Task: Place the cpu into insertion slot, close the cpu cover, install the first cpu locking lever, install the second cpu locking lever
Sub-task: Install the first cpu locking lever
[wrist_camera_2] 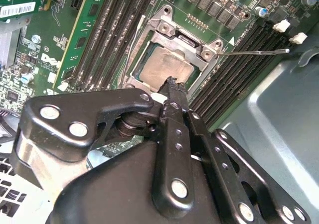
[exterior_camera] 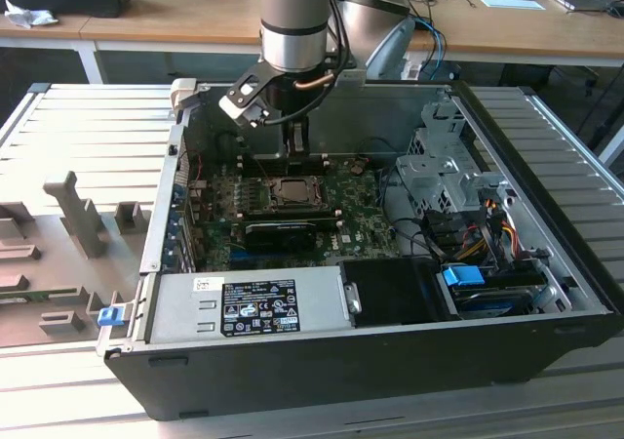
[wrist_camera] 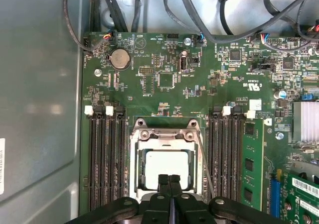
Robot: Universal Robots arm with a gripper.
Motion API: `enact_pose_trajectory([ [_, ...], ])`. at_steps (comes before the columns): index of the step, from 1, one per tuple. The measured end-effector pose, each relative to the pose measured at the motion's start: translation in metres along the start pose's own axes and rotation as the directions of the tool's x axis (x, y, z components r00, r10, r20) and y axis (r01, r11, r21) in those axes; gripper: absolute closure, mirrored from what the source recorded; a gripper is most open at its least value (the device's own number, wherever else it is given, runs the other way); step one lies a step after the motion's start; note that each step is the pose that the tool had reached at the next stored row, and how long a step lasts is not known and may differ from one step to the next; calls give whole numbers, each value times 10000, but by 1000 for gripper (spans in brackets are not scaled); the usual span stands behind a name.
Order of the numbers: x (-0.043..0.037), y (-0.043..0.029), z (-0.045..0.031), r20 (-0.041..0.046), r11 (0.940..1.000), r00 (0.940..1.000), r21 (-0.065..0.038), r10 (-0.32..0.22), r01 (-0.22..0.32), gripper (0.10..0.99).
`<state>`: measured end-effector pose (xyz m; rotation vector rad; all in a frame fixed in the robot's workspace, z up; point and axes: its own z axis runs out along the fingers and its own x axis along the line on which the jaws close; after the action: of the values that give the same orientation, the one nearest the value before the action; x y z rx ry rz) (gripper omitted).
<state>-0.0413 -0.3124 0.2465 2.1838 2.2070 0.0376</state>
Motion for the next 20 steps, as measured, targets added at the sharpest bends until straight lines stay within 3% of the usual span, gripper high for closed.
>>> enact_pose_trajectory([
  [5, -1, 2, -46, 1, 10000, 10000, 2, 0, 0, 980],
  [9, -1, 6, -147, 1, 10000, 10000, 1, 1, -1, 980],
  [12, -2, 11, -267, 1, 10000, 10000, 1, 1, -1, 980],
  [16, -3, 14, -322, 0, 10000, 10000, 0, -9, 9, 980],
  [17, -3, 14, -321, -4, 10000, 10000, -1, -66, 66, 980],
  [20, -3, 11, -321, -36, 9959, 9959, -9, -900, 900, 980],
])
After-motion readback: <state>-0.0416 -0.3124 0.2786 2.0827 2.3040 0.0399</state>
